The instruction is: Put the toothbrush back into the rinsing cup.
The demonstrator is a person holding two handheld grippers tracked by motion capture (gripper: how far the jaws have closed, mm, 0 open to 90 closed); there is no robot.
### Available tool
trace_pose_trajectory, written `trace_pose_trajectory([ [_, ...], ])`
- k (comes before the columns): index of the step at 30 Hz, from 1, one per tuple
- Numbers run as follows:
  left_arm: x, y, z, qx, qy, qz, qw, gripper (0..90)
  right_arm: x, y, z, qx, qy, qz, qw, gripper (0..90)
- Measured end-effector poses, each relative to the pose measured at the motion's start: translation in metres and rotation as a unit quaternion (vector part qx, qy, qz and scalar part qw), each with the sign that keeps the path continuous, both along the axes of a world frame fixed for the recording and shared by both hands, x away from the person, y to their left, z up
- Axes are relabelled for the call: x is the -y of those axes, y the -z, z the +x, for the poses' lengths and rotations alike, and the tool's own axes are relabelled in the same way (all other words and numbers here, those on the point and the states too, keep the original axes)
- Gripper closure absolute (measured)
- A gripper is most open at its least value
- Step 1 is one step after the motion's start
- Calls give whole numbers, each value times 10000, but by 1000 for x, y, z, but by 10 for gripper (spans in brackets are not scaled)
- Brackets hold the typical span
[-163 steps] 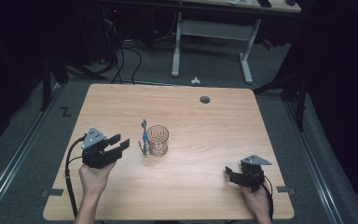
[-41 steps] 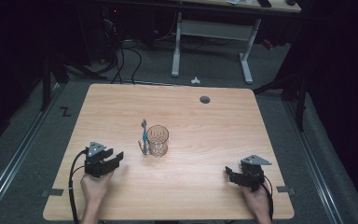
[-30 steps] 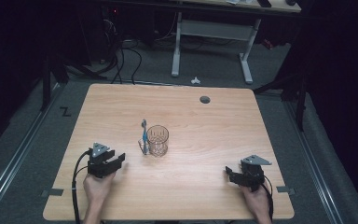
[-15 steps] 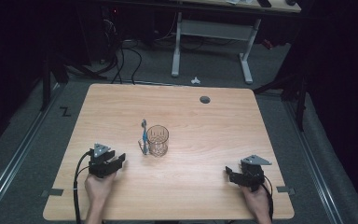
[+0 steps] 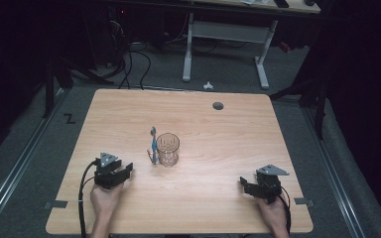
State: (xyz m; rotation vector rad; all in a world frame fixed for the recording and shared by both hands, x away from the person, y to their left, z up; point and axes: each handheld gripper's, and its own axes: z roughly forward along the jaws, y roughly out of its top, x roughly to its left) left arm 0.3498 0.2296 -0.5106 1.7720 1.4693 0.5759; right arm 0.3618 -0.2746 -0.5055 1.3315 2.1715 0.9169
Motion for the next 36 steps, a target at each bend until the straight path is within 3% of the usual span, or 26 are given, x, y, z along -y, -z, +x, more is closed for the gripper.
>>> trace_pose_trajectory([
  [10, 5, 0, 1, -56, -1, 235, 9997, 446, 0, 0, 0, 0, -2, 1, 10000, 264],
  [16, 13, 1, 1, -60, 44, 582, 9983, 397, 0, 0, 0, 0, -1, 1, 10000, 264],
  [36, 13, 1, 1, -91, 141, 552, 9983, 333, 0, 0, 0, -3, 23, 4, 10000, 264],
])
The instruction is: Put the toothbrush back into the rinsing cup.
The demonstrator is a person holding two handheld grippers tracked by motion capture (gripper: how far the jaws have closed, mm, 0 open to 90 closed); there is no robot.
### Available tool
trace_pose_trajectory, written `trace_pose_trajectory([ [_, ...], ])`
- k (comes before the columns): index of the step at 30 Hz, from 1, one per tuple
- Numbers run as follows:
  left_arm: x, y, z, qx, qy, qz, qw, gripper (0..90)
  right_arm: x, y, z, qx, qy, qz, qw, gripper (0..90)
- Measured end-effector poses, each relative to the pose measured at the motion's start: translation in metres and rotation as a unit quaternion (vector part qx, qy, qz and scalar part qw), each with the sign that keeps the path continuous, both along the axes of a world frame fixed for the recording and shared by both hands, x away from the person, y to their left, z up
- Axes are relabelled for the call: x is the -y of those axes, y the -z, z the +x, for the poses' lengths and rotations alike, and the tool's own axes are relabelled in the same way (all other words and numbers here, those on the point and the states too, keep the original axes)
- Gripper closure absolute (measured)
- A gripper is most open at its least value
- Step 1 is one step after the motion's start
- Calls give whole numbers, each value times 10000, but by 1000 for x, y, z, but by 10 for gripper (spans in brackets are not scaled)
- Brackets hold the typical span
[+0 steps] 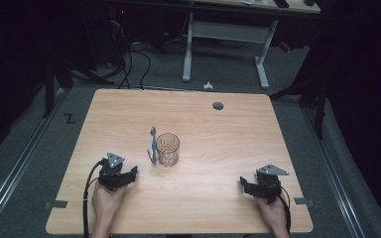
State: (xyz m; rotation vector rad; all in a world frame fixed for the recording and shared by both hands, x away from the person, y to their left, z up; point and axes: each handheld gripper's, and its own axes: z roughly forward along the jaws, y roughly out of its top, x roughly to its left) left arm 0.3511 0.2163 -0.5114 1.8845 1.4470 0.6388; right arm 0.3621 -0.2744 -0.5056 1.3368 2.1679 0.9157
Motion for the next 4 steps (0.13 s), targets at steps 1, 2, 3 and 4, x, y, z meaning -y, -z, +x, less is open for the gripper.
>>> trace_pose_trajectory([
  [1, 0, 0, 0, 1, -7, -3, 10000, 336, 0, 0, 0, 0, 1, 1, 10000, 264],
  [2, 0, 0, 0, 1, -9, 2, 10000, 336, 0, 0, 0, 0, 1, 0, 10000, 264],
  [3, 0, 0, 0, 0, -1, 1, 10000, 334, 0, 0, 0, -1, 2, 1, 10000, 264],
  [4, 0, 0, 0, -3, 17, 0, 10000, 327, 0, 0, 0, 1, 0, 0, 10000, 264],
])
